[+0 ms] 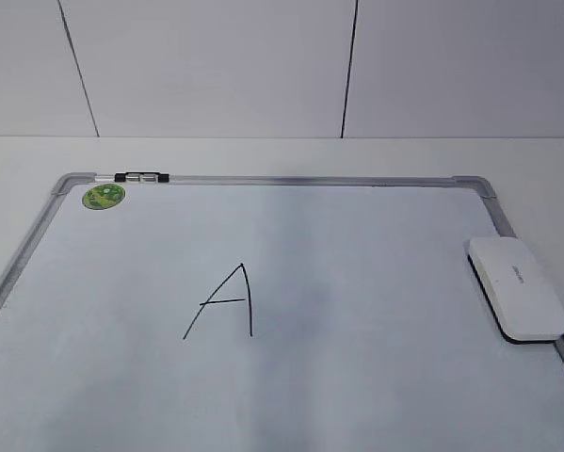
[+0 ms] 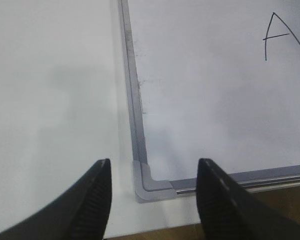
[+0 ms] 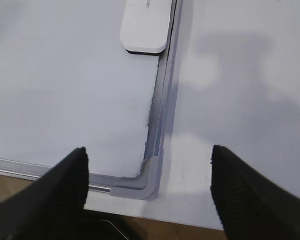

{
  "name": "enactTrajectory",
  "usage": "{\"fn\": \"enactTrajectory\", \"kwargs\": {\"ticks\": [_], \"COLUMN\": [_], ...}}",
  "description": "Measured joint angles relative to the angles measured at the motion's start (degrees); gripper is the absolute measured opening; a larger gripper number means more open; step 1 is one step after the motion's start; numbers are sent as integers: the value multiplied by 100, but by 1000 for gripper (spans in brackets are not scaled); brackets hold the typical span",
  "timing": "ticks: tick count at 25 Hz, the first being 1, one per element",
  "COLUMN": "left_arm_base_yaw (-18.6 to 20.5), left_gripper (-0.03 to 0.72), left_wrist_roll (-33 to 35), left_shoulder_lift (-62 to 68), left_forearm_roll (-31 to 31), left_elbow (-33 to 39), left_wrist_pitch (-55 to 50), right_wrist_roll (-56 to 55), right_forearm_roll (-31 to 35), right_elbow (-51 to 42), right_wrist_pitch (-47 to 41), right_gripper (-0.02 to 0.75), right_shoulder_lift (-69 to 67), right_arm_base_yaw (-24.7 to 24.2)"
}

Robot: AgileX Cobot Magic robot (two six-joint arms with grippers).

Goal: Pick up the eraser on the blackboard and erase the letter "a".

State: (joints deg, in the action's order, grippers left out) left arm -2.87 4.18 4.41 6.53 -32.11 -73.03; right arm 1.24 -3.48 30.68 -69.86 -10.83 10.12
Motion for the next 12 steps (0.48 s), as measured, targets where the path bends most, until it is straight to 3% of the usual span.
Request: {"fn": "enactTrajectory", "kwargs": {"ticks": [12], "left_arm_base_yaw": [0], "left_gripper": [412], "left_wrist_roll": [-49], "left_shoulder_lift": [0], "left_forearm_roll": [23], "left_elbow": [308], "left_wrist_pitch": [897], "right_wrist_roll": [0], "right_forearm_roll": [0], "right_elbow": [-208], "right_wrist_pitch": [417], "right_gripper": [582], "right_shoulder_lift": [0], "right_arm_base_yaw": [0]}}
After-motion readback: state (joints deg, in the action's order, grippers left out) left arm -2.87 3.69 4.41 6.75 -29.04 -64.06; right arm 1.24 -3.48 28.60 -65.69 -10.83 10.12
